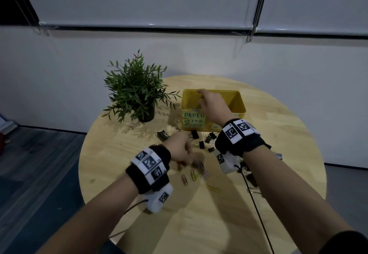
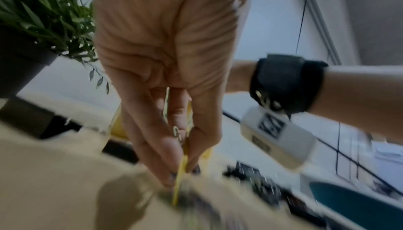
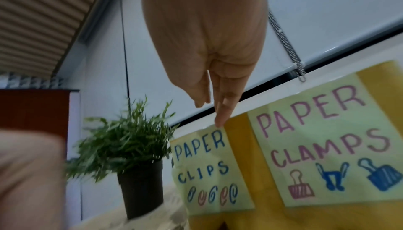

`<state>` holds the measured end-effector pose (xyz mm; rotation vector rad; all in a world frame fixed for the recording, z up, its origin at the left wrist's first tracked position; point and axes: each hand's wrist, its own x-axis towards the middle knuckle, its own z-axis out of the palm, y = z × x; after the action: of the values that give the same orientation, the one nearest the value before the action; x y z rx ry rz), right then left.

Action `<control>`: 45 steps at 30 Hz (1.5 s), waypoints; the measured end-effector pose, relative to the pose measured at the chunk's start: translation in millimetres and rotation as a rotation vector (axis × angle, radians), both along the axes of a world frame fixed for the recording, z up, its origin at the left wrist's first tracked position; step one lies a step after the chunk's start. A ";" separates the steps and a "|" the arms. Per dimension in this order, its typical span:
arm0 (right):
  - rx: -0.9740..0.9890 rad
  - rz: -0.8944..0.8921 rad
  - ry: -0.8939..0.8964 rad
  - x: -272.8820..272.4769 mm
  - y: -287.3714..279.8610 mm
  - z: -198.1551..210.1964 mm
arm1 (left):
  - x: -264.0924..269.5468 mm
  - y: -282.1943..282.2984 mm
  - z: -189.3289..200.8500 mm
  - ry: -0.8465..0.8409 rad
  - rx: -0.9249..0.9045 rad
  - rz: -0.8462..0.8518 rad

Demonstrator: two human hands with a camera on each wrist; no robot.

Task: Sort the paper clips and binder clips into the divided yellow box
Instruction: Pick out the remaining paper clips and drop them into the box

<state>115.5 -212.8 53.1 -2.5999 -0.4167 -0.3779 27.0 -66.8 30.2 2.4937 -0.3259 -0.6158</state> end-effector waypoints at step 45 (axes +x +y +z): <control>-0.853 0.246 0.560 -179.1 -51.7 -52.0 | -98.9 -20.7 -15.8 0.141 0.727 -0.333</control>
<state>-63.6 -264.6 1.1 -3.2022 -0.8042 0.7652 -71.9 -87.5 14.3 3.0777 -0.5452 -1.2161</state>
